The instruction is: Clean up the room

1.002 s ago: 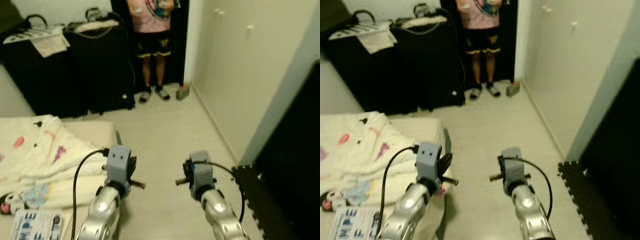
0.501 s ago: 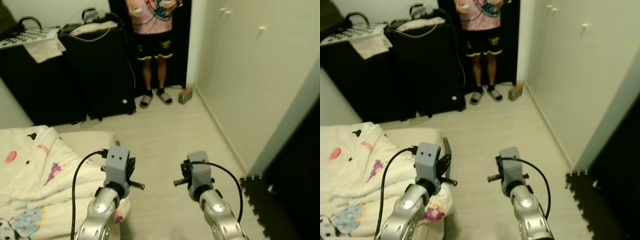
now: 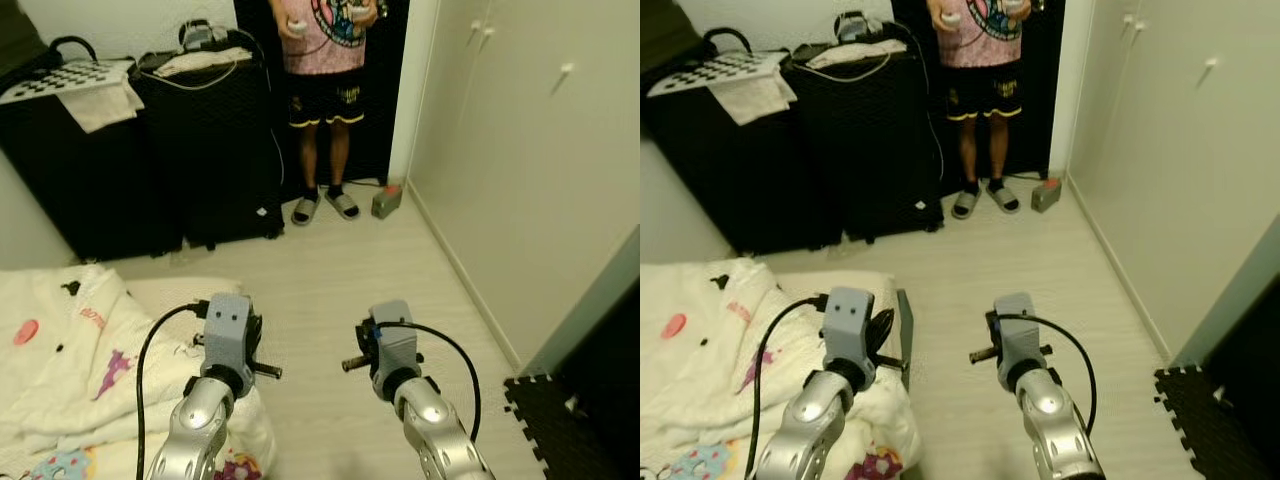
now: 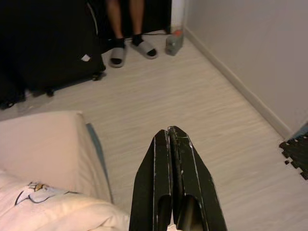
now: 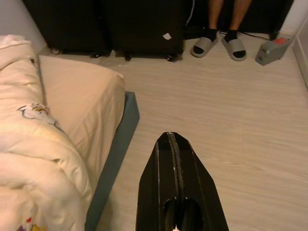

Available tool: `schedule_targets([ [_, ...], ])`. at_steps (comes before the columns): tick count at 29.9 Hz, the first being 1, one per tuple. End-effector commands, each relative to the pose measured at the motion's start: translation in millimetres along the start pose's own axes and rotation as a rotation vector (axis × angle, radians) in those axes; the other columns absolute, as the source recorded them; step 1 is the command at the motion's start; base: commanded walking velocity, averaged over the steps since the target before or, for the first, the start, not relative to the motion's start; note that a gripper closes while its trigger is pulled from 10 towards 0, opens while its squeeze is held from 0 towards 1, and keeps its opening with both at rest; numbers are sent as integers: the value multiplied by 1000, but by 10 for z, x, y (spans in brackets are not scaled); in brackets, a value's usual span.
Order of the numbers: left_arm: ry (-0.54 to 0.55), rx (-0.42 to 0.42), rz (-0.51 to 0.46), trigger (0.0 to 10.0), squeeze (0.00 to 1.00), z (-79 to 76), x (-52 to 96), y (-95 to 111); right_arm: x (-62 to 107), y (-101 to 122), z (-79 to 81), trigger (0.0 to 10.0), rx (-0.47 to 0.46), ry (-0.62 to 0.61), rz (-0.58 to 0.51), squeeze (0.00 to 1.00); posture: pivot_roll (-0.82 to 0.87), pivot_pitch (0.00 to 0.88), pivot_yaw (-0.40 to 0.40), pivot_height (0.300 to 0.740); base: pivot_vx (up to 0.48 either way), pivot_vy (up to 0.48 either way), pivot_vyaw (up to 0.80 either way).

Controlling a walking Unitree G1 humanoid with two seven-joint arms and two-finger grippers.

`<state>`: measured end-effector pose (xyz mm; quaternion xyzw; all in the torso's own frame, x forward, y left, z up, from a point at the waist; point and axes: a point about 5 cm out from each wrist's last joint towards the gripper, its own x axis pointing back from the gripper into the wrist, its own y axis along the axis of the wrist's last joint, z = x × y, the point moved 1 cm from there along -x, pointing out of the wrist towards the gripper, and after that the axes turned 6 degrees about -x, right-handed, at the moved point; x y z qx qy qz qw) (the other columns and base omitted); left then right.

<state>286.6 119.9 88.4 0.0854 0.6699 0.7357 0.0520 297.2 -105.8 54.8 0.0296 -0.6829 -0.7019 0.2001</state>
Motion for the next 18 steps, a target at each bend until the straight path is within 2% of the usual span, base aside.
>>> schedule_targets([
  [1,4,-22,17,10000,0,23,26,-53,6,-27,72,10000,14,32,8,0,-75,57,58,740,0,0,800],
  [12,-19,-60,18,10000,0,23,29,-51,1,-53,114,10000,19,63,21,0,-57,57,75,740,0,0,800],
  [15,-39,-84,20,10000,0,99,34,-30,-21,-81,147,10000,-26,47,19,0,-18,52,120,740,0,0,800],
  [17,-47,-103,27,10000,0,147,35,-20,-34,-102,169,10000,-47,41,21,0,-18,52,120,740,0,0,800],
  [18,-50,-111,30,10000,0,185,40,-10,-45,-117,188,10000,-50,40,23,0,10,46,155,740,0,0,800],
])
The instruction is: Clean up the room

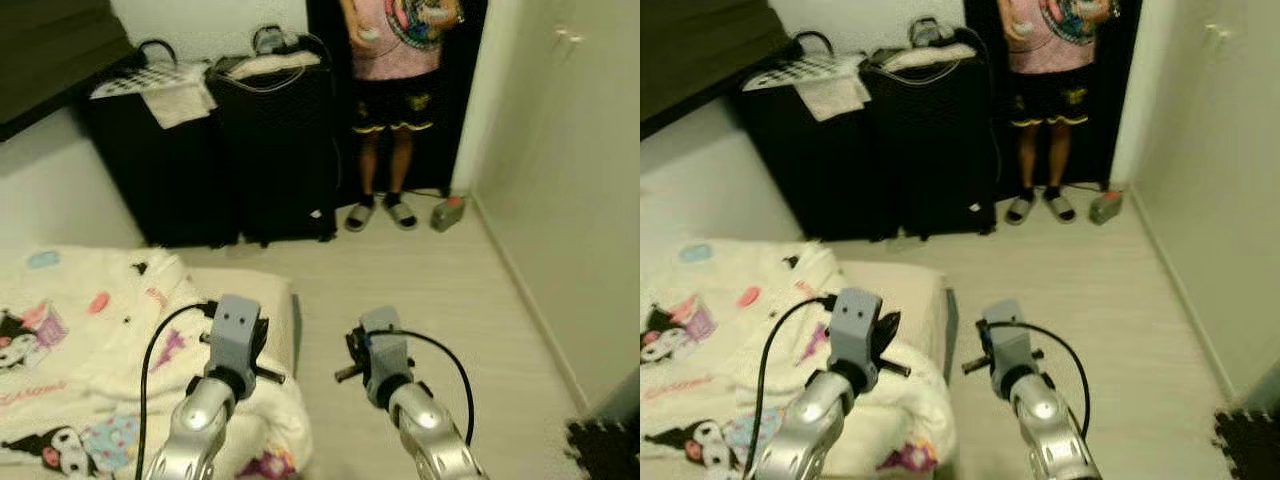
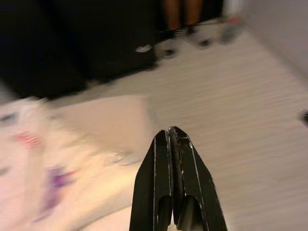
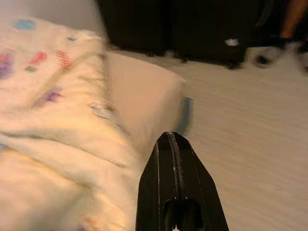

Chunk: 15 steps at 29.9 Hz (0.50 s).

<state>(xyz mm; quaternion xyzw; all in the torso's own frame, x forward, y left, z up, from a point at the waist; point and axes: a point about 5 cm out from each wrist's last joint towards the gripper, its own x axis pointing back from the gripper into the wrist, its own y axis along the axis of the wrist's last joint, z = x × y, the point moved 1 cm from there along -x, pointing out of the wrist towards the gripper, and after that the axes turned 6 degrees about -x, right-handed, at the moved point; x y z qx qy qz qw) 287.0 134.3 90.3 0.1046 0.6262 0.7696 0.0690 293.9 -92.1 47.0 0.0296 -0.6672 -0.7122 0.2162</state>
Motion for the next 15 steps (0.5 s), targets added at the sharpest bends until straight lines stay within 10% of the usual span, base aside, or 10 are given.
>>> schedule_targets([
  [1,-4,-4,20,10000,0,69,25,-16,-24,-47,67,10000,-14,11,6,0,18,41,169,740,0,0,800],
  [15,57,26,35,10000,0,187,22,-79,-57,10,15,10000,41,19,-5,0,-20,40,106,740,0,0,800],
])
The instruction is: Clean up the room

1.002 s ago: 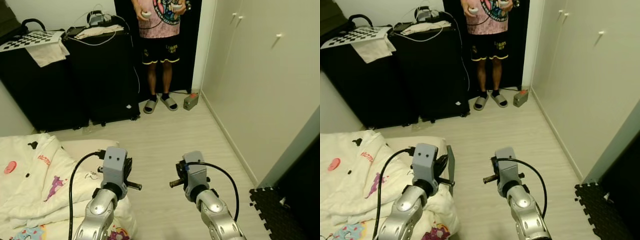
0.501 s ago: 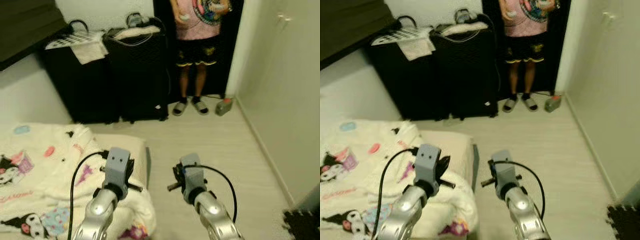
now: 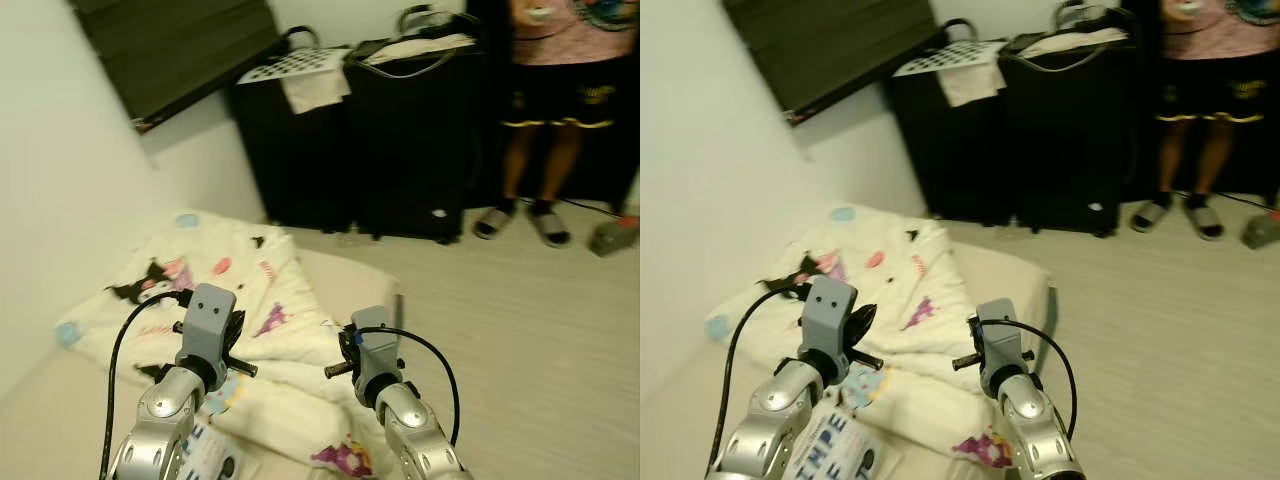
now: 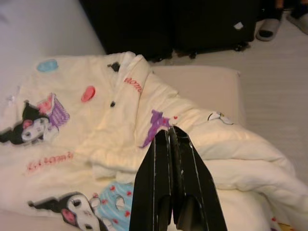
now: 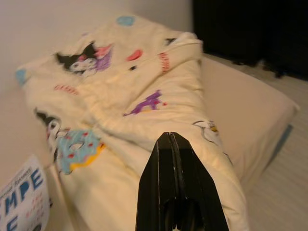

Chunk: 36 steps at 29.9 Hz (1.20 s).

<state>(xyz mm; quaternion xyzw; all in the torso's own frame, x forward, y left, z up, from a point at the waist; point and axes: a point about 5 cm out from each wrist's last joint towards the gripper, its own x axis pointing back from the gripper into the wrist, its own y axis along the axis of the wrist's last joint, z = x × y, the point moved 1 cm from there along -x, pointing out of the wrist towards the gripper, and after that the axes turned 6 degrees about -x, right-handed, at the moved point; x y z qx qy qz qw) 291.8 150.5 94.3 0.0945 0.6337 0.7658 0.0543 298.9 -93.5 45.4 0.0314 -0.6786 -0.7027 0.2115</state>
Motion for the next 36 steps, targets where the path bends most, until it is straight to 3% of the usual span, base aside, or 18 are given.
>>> schedule_targets([
  [1,40,28,25,10000,0,-26,37,-99,-6,24,15,10000,34,43,5,0,-33,44,67,740,0,0,800],
  [9,15,83,23,10000,0,-298,118,-140,25,44,-121,10000,88,92,37,0,-39,55,-31,740,0,0,700],
  [13,-61,85,41,10000,0,-352,151,-157,19,32,-122,10000,26,75,44,0,-32,65,-31,740,0,0,0],
  [23,-51,51,28,10000,0,-229,153,-128,28,18,-68,10000,-36,24,20,0,-23,70,34,740,0,0,0],
  [36,-35,41,16,10000,0,-228,135,-81,43,-17,-29,10000,-61,7,16,0,-20,72,54,740,0,0,0],
])
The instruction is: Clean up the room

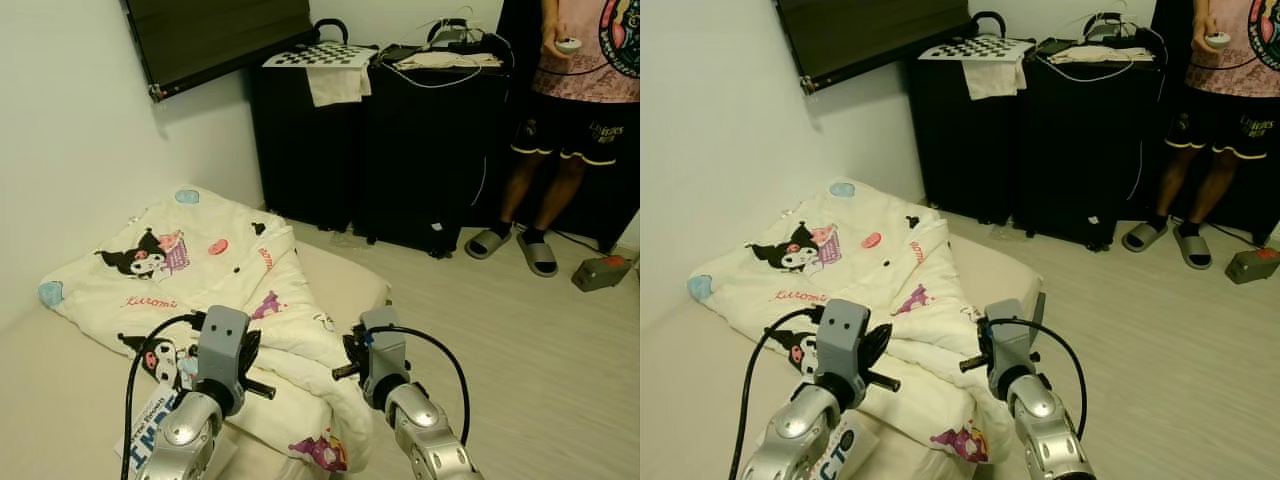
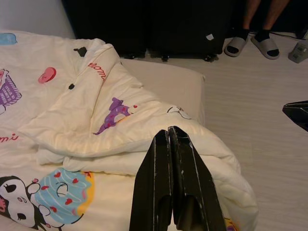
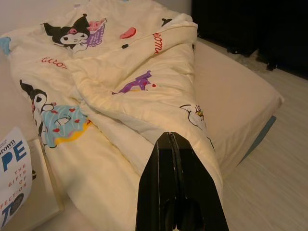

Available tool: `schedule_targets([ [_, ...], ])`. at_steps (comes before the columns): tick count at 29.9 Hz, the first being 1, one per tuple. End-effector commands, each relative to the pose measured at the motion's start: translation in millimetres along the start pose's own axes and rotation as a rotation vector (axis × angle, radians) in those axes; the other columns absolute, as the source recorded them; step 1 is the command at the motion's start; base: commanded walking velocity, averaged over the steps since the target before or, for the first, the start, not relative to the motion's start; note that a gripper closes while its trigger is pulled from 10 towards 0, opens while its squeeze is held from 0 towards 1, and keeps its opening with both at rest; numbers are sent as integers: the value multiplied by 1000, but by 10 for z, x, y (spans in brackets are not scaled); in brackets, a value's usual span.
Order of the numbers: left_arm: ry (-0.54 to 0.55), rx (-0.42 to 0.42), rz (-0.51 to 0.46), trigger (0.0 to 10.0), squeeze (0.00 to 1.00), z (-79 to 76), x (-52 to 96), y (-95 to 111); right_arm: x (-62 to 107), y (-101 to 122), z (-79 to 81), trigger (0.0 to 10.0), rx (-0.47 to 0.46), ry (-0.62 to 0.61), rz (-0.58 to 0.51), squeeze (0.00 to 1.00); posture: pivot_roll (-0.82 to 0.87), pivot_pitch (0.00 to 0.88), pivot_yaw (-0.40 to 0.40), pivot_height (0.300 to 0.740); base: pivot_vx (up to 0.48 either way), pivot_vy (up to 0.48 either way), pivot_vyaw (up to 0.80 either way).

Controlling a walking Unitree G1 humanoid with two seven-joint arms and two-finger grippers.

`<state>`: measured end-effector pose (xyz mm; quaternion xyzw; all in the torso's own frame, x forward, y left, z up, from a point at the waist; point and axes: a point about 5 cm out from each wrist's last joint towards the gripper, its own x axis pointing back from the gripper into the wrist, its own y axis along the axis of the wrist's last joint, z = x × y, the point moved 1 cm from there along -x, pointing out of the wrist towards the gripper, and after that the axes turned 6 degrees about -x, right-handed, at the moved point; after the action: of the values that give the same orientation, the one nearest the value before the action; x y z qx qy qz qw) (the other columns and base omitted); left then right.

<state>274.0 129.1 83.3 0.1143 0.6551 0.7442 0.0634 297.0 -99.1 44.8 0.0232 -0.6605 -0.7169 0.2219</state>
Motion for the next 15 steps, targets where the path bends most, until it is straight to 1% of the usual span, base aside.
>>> schedule_targets([
  [1,11,-19,11,10000,0,37,16,-6,9,-6,16,10000,-11,-2,-3,0,-20,72,54,740,0,0,0],
  [6,6,-27,7,10000,0,33,18,3,9,-4,11,10000,-10,-4,-3,0,-20,71,52,740,0,0,0],
  [15,-2,-27,12,10000,0,10,21,4,12,2,11,10000,-7,-4,-5,0,-23,65,53,740,0,-480,0],
])
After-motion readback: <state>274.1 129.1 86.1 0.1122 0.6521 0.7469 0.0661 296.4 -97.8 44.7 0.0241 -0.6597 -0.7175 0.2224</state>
